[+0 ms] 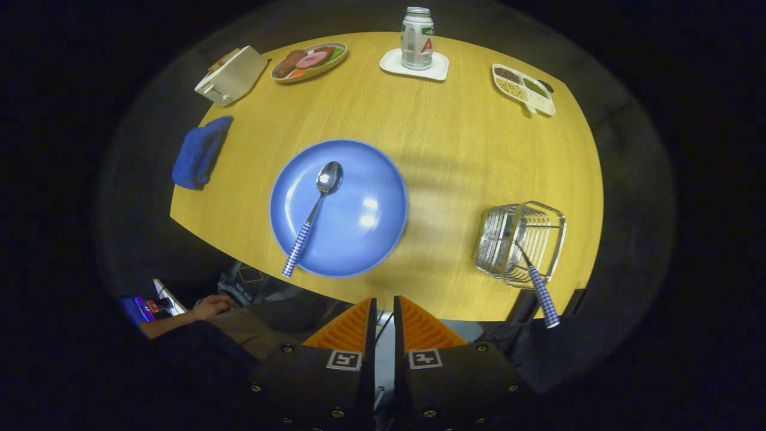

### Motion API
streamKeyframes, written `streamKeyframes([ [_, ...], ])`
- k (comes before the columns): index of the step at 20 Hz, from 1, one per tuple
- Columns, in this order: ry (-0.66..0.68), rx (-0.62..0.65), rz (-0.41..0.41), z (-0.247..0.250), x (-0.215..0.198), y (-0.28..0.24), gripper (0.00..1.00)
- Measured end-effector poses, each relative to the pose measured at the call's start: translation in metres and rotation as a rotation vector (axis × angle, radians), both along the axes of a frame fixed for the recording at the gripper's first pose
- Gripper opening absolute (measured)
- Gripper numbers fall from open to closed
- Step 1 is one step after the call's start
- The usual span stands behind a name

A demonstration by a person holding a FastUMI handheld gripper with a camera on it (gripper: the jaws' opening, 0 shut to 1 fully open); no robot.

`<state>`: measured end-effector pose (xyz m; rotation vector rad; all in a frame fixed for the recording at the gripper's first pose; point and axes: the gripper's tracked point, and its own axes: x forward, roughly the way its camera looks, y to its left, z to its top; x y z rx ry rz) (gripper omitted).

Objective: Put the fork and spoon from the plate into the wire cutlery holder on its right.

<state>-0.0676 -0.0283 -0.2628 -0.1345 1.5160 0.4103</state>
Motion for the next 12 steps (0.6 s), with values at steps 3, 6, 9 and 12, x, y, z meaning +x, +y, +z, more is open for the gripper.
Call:
streamKeyframes([
  [3, 0.020, 0.021, 0.003, -0.010, -0.008, 0.023, 0.14],
  [6, 0.027, 0.048, -0.021, -0.017, -0.009, 0.044, 0.14],
  [9, 0.033, 0.067, -0.040, -0.022, -0.005, 0.065, 0.14],
  [12, 0.041, 0.081, -0.054, -0.033, -0.003, 0.084, 0.23],
])
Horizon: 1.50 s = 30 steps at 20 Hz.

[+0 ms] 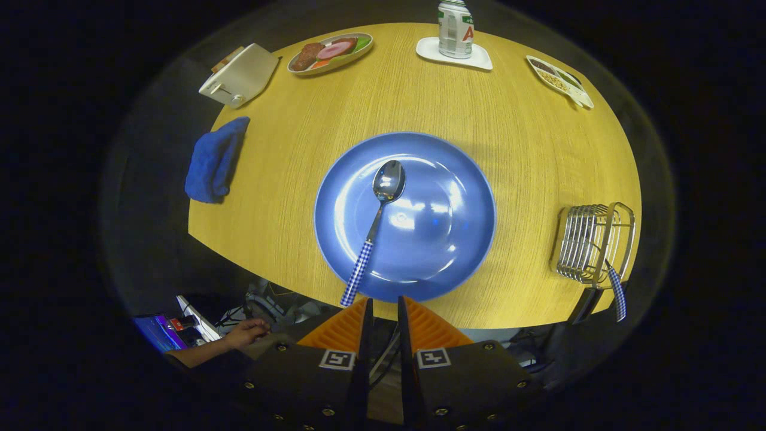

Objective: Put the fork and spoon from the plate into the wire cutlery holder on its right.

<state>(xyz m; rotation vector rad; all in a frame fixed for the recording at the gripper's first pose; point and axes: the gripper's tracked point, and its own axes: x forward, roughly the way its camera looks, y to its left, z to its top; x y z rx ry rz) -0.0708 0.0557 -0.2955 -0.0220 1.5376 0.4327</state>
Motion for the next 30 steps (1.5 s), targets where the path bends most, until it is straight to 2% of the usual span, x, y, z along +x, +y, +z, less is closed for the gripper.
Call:
streamKeyframes([
  [4, 0.029, 0.028, -0.059, -0.014, 0.004, 0.020, 0.23],
  [10, 0.060, 0.034, -0.102, -0.027, 0.008, 0.032, 0.23],
  [22, 0.115, 0.010, -0.113, -0.053, 0.004, 0.040, 0.23],
  [30, 0.102, -0.084, -0.059, -0.063, 0.012, 0.006, 0.23],
])
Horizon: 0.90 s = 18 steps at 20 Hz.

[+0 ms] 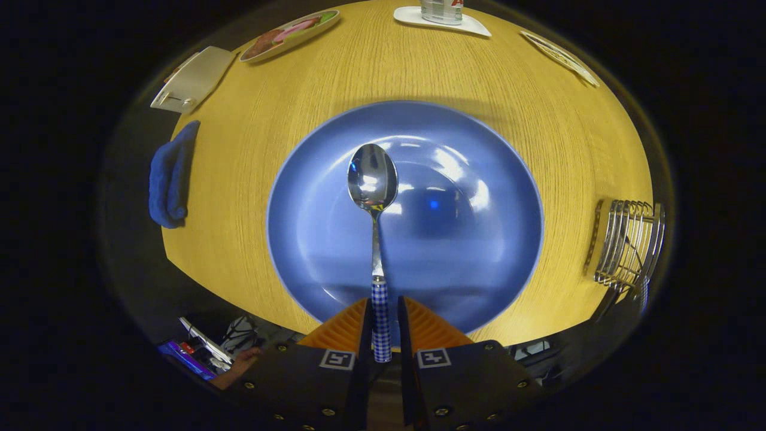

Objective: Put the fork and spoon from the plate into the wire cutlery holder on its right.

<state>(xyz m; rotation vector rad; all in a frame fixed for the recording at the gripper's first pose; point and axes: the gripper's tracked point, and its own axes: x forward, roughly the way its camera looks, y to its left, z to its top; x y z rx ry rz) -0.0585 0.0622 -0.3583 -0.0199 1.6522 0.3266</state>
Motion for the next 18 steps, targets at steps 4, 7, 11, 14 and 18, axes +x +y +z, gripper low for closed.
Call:
streamKeyframes([
  [4, 0.004, -0.028, 0.065, -0.003, -0.008, -0.004, 0.23],
  [7, 0.007, -0.036, 0.083, -0.005, -0.010, -0.005, 0.23],
  [11, -0.004, -0.044, 0.134, -0.006, -0.011, -0.008, 0.09],
  [14, -0.020, -0.039, 0.180, -0.001, -0.006, -0.015, 0.09],
  [18, -0.051, -0.028, 0.228, 0.019, 0.001, -0.027, 0.09],
])
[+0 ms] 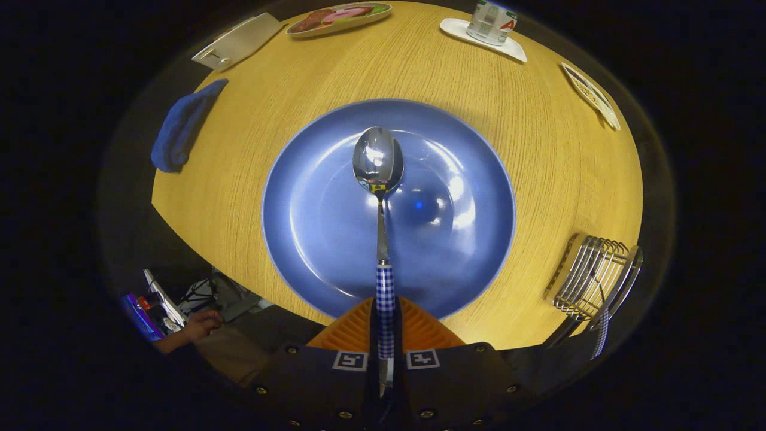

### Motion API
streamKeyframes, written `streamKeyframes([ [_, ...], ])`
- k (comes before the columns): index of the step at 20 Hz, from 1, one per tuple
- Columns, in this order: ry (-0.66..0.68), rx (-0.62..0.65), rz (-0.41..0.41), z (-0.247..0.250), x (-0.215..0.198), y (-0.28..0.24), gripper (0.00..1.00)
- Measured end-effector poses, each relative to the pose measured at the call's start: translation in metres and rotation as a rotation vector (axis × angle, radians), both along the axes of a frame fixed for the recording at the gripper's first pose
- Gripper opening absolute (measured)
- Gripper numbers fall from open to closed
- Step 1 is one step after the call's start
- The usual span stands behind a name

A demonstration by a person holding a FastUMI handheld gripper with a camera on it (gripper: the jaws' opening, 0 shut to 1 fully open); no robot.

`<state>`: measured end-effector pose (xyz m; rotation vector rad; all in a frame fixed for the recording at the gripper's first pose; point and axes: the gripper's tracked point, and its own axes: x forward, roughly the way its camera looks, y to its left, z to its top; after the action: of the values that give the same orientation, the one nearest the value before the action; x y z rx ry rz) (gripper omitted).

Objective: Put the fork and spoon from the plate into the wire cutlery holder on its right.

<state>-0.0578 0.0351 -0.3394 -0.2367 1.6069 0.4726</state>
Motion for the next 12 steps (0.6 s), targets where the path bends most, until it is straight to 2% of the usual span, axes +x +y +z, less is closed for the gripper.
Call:
streamKeyframes([
  [3, 0.025, 0.043, -0.005, 0.025, 0.001, -0.014, 0.09],
  [7, 0.026, 0.021, 0.005, 0.054, -0.002, -0.055, 0.09],
  [12, 0.072, 0.008, -0.063, 0.086, -0.014, -0.112, 0.09],
])
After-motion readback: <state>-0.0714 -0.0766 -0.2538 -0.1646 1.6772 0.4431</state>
